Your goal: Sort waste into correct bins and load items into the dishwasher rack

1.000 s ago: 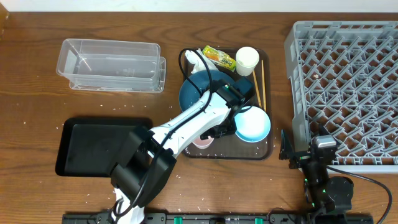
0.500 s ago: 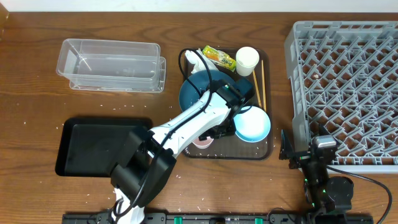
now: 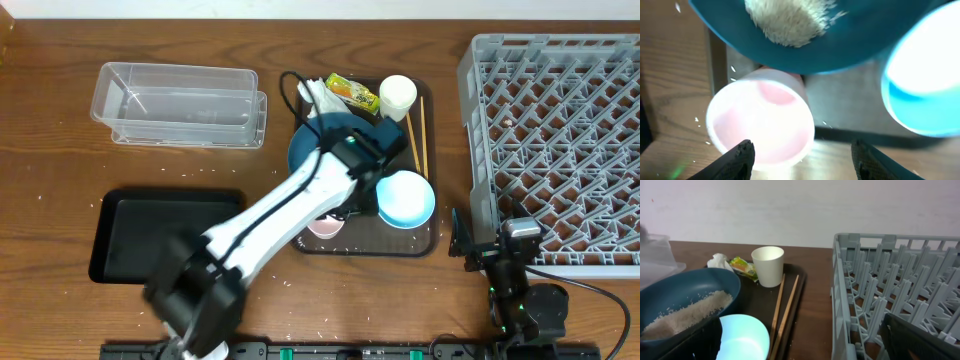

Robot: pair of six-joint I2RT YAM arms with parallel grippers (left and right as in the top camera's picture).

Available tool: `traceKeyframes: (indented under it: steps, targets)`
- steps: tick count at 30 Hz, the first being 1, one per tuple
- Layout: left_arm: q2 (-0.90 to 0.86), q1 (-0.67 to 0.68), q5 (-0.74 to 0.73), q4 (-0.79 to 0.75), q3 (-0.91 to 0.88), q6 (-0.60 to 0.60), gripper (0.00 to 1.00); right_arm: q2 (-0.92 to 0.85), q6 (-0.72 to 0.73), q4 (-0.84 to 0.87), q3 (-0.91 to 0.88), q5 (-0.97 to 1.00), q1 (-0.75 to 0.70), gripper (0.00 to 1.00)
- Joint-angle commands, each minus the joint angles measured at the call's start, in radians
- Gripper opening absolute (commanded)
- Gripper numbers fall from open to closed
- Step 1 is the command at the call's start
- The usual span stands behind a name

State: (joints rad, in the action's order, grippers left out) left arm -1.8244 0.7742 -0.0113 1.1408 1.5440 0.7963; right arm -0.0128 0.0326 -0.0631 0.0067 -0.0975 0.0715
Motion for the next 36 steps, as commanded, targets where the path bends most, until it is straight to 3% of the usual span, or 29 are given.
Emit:
traceKeyframes:
  steps: [1, 4, 7, 16, 23, 30, 36]
  targets:
    - [0.083, -0.005, 0.024, 0.001, -0.001, -0.047, 0.66, 0.006, -0.015, -0.004, -0.001, 0.003, -0.012, 0.99]
    - [0.127, -0.005, 0.039, -0.023, -0.001, -0.089, 0.66, 0.006, -0.015, -0.004, -0.001, 0.003, -0.012, 0.99]
    - [0.16, -0.005, 0.131, -0.044, -0.001, -0.089, 0.79, 0.006, -0.015, -0.004, -0.001, 0.003, -0.012, 0.99]
    - [0.187, -0.02, 0.415, -0.036, -0.001, -0.092, 0.91, 0.006, -0.015, -0.004, -0.001, 0.003, -0.012, 0.99]
    - [0.187, -0.17, 0.415, 0.023, -0.001, -0.138, 0.99, 0.006, -0.015, -0.004, -0.001, 0.003, -0.012, 0.99]
    - [0.186, -0.383, 0.307, 0.082, -0.001, -0.137, 1.0, 0.006, -0.015, -0.004, -0.001, 0.003, -0.012, 0.99]
    - [0.186, -0.516, 0.303, 0.093, -0.002, -0.138, 1.0, 0.006, -0.015, -0.004, -0.001, 0.003, -0.012, 0.99]
